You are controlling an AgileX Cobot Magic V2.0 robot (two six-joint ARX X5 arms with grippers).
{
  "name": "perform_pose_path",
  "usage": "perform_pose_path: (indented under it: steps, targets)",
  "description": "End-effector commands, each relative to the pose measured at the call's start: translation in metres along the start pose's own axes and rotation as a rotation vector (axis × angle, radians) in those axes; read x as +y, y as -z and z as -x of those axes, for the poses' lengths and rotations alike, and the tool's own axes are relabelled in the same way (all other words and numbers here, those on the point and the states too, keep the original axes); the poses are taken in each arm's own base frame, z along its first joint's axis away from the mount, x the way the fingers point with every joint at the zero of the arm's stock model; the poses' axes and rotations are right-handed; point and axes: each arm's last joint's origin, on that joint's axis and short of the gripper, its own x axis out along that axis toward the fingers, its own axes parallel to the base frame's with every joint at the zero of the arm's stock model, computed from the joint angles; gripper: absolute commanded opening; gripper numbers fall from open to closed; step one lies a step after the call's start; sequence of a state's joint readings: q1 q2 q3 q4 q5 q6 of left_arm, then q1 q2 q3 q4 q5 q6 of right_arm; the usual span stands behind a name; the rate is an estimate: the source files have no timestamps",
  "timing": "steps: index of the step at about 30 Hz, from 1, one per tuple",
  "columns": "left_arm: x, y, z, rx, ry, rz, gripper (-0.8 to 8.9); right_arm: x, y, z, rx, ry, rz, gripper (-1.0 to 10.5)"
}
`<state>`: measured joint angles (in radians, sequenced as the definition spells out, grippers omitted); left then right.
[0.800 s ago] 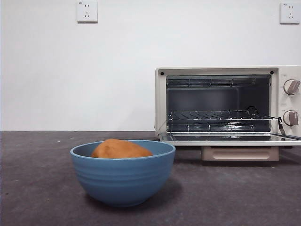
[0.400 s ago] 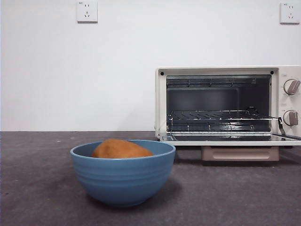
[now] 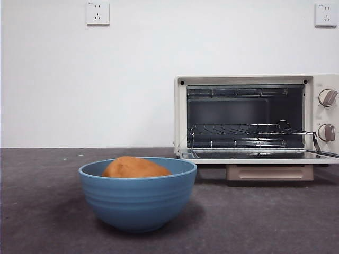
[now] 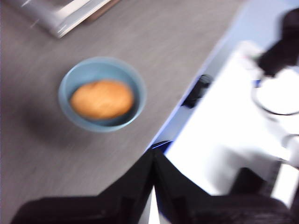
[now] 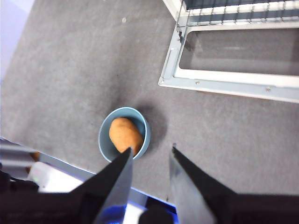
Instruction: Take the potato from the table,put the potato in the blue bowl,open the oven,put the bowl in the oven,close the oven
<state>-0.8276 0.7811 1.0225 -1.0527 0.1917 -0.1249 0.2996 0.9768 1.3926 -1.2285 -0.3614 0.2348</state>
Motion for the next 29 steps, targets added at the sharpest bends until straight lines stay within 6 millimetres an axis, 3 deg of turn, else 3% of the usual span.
perform_pose_path:
  steps: [1, 7, 11, 14, 20, 29]
  targets:
    - [0.002, 0.009, -0.002, -0.012, -0.04, 0.094, -0.05, 0.012, -0.004, -0.021, 0.046, -0.02, 0.028, 1.4]
    - [0.003, 0.023, 0.01, -0.051, -0.071, 0.138, -0.05, 0.04, -0.004, -0.082, 0.239, 0.073, 0.111, 1.5]
    - [0.002, 0.035, 0.022, -0.059, -0.075, 0.166, -0.05, 0.056, 0.0, -0.127, 0.352, 0.11, 0.158, 3.2]
    - [0.003, 0.045, 0.031, -0.063, -0.097, 0.185, -0.05, 0.063, 0.001, -0.159, 0.402, 0.115, 0.179, 3.2]
    - [0.005, 0.065, 0.046, -0.095, -0.201, 0.215, -0.05, 0.062, 0.006, -0.216, 0.499, 0.163, 0.18, 3.2]
    - [0.007, 0.082, 0.058, -0.124, -0.266, 0.225, -0.06, 0.054, 0.017, -0.274, 0.585, 0.207, 0.173, 3.2]
